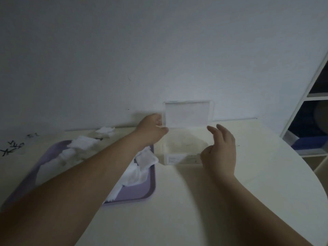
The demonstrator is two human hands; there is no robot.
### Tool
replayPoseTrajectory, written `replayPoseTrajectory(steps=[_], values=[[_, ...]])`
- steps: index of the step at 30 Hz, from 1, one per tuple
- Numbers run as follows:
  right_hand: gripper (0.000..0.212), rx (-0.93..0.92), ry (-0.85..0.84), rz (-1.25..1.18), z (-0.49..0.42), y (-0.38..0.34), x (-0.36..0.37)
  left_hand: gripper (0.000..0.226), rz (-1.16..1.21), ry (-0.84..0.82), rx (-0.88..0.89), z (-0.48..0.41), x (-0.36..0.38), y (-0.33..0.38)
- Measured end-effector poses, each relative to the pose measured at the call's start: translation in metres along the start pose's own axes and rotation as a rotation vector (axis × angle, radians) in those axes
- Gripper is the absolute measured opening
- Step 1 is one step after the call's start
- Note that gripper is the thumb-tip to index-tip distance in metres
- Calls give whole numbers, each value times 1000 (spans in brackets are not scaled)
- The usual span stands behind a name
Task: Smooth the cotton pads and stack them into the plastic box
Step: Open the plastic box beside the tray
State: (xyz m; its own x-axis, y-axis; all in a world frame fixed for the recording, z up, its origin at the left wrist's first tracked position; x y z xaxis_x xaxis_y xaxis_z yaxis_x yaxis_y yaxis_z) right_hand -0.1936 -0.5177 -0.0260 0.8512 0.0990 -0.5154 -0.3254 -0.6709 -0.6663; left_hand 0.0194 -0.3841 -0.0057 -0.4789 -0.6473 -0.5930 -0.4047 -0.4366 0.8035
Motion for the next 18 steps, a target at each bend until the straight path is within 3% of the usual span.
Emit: replayPoseTrajectory(steps=[2, 5, 7, 9, 11, 15, 18], values=[[61, -214, -8, 109, -4, -25, 1, 41, 11, -65, 69, 2, 11, 0], [49, -273, -267, 114, -1, -53, 26, 29, -56, -124, 131, 5, 17, 3], [64, -242, -408, 132, 2, -58, 42, 38, -191, -99, 130, 2, 11, -4], [92, -227, -504, 208, -4, -57, 52, 37, -324, -27, 126, -4, -7, -15], [97, -197, -612, 308, -13, -52, 62, 30, -467, 6, 140, -11, -24, -22], [82, -189, -722, 417, -17, -46, 75, 62, -602, -145, 83, -21, -19, -33], [71, -241, -611, 296, -20, -55, 68, 74, -665, -219, 85, -33, -8, -40]])
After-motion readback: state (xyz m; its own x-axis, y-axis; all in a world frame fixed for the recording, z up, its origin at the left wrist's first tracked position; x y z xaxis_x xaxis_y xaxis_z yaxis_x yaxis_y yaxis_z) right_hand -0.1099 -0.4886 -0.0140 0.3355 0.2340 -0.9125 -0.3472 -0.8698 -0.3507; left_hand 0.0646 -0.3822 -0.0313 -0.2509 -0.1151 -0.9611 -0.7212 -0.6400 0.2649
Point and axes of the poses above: each hand's wrist, its own z-axis away from the middle knuckle, its own x-axis out of the palm, y = z × x, the point moved 8 cm from there along -z, towards the middle knuckle
